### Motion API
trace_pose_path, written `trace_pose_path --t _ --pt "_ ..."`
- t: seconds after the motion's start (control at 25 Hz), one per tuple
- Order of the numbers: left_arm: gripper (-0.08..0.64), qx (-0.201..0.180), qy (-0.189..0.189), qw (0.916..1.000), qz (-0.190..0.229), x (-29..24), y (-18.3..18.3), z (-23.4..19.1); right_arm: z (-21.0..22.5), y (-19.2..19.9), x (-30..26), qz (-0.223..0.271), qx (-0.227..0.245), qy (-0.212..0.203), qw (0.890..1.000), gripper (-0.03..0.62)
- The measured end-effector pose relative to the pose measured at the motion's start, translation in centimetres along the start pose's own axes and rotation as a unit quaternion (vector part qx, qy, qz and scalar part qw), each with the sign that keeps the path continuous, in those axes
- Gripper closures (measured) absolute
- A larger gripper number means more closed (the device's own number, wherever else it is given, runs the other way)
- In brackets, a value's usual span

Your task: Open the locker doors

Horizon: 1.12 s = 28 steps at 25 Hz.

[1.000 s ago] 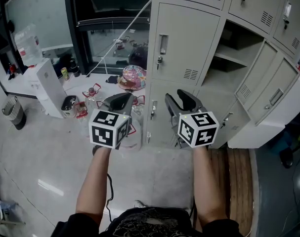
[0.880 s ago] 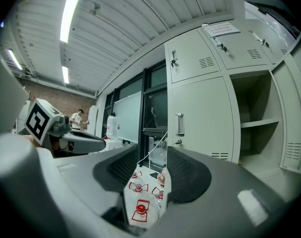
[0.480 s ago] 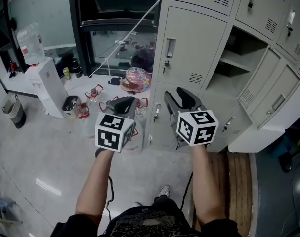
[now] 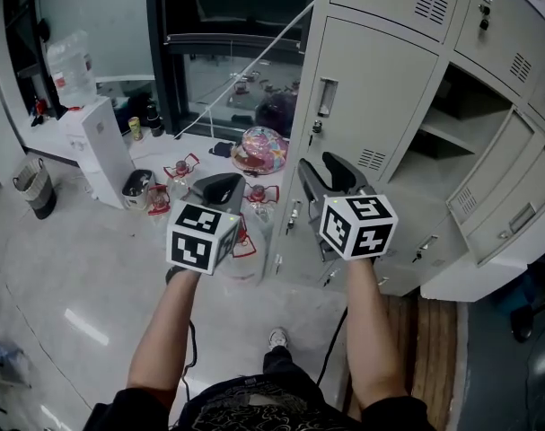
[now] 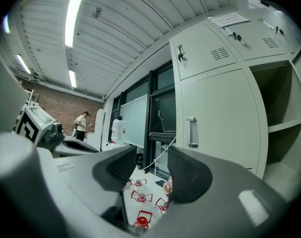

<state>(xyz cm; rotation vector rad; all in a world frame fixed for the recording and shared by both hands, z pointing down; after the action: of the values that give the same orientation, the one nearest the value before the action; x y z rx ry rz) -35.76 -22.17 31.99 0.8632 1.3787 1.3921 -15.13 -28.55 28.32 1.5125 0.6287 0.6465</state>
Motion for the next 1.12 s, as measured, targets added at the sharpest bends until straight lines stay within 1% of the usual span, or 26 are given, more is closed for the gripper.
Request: trace_pose_path --t 0.16,0.4,0.64,0.8,0.88,1.12 --pt "0.559 0.001 -0.011 0.9999 0.002 -2.5 -0.8 -0.9 1.8 -0.2 -2.4 0.002 0.001 -0.012 1.000 0.407" --pt "0.559 -0.003 -0.010 0.9999 0.001 -7.0 -1.7 -1.5 5.3 -0.2 -6.1 0.000 0.000 -0.020 1.000 0.405" --pt "0.560 -0.002 -0.022 0.9998 0.001 -10.4 -2.1 -3.1 7.8 -0.2 -9.5 0.004 -0.003 -0.027 1.000 0.402" --pt "0.559 0.005 -0.023 0.9997 0.003 -11.9 -2.7 -3.8 9.0 -0.2 -11.4 0.005 -0.002 -0.030 1.000 0.393" --pt "0.560 0.003 -0.024 0.9997 0.005 -12.6 -2.9 -4.1 9.5 -0.2 -12.2 0.006 -0.002 -0.031 0.999 0.390" --pt "0.560 0.005 -0.028 0.9996 0.003 -14.4 -2.4 -5.2 10.3 -0.1 -13.9 0.008 0.001 -0.034 0.999 0.388"
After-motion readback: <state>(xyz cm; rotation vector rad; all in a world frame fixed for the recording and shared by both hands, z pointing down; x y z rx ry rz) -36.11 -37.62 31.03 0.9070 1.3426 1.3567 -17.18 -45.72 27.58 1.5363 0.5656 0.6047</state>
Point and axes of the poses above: the fingertips, and each gripper's own axes: x backward along the fingers, z to its right, y out of its underside, the point moved 9 cm from there along x, backward along the fingers, and after that the axes turned 2 degrees about z, right-handed, at the moved point
